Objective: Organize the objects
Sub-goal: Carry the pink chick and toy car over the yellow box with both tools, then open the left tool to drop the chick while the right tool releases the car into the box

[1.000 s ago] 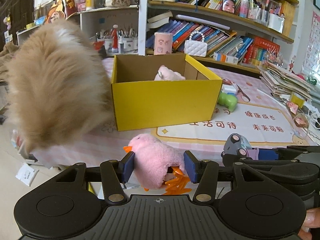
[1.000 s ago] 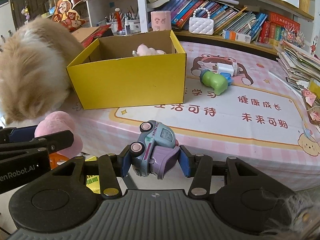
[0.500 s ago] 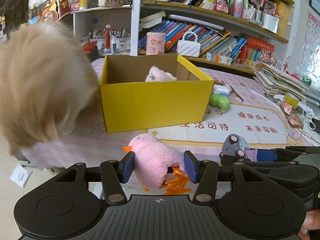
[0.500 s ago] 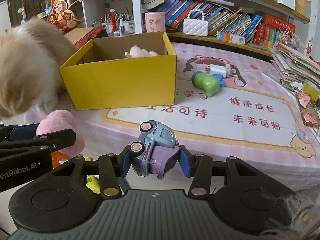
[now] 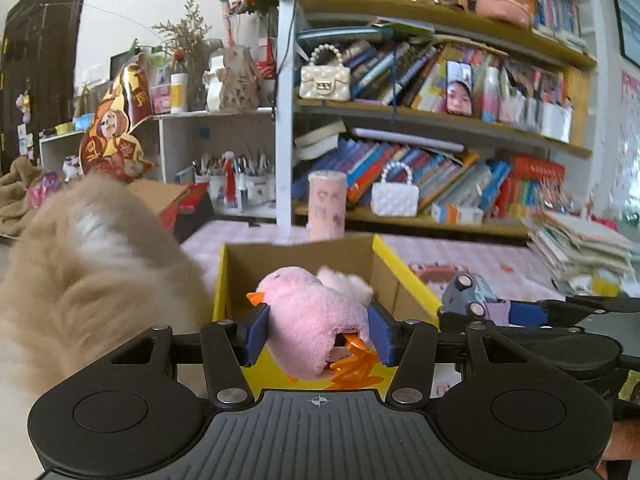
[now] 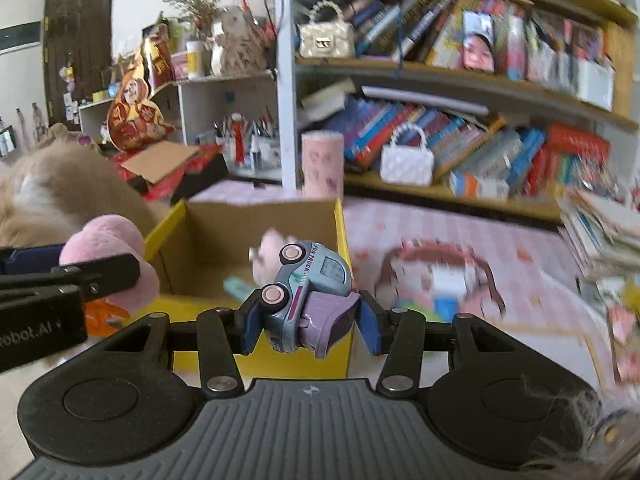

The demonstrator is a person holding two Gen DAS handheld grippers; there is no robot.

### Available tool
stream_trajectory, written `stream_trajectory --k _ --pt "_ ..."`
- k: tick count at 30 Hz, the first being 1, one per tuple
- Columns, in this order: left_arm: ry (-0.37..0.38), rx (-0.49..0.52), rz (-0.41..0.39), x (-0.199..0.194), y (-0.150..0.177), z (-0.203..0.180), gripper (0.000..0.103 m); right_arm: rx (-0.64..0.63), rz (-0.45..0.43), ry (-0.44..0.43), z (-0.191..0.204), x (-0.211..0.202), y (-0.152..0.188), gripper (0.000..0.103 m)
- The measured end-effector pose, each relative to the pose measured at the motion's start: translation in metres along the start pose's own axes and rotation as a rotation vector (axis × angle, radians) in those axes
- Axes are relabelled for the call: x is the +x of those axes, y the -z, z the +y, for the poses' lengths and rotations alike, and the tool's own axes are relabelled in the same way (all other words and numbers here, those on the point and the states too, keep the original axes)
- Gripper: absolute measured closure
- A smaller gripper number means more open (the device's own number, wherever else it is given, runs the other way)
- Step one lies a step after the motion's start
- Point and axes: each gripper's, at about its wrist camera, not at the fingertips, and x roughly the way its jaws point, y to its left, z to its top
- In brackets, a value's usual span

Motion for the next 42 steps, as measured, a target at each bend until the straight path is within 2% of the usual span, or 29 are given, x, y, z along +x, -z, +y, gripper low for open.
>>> stream_trajectory --k 6,14,23,28,31,33,34,35,42 --pt "-0.055 -0.035 0.035 0.047 -0.009 0.0 0.052 -0.078 -0.013 -0.035 -0.004 0.044 -0.02 0.057" --pt "-0.14 -0.04 0.117 0.099 -0.01 -0.001 0.052 -0.178 0.08 -0.115 -0.008 0.106 -0.017 0.057" --pt "-0.222 -0.018 0.205 0.137 -0.003 0.0 0.052 -0.295 0.144 -0.2 -0.006 0.142 -0.014 0.057" --pt "-0.242 0.003 0.246 0.152 0.001 -0.001 0.051 -0.337 0.157 -0.283 -0.007 0.149 -0.016 0.057" --pt "-0.245 -0.002 0.255 0.158 0.001 -0.001 0.052 -0.331 0.165 -0.299 -0.01 0.15 -0.018 0.057" --pt "-0.246 -0.008 0.261 0.161 0.001 0.0 0.052 -0.321 0.173 -0.318 -0.013 0.151 -0.02 0.064" --pt "-0.247 -0.009 0.263 0.163 0.001 -0.001 0.055 -0.315 0.182 -0.332 -0.014 0.153 -0.02 0.073" --pt "-0.245 -0.007 0.268 0.165 0.0 -0.001 0.056 -0.32 0.191 -0.322 -0.013 0.154 -0.021 0.077" --pt "-0.246 -0.012 0.269 0.171 -0.003 -0.002 0.056 -0.307 0.211 -0.319 -0.018 0.165 -0.023 0.079"
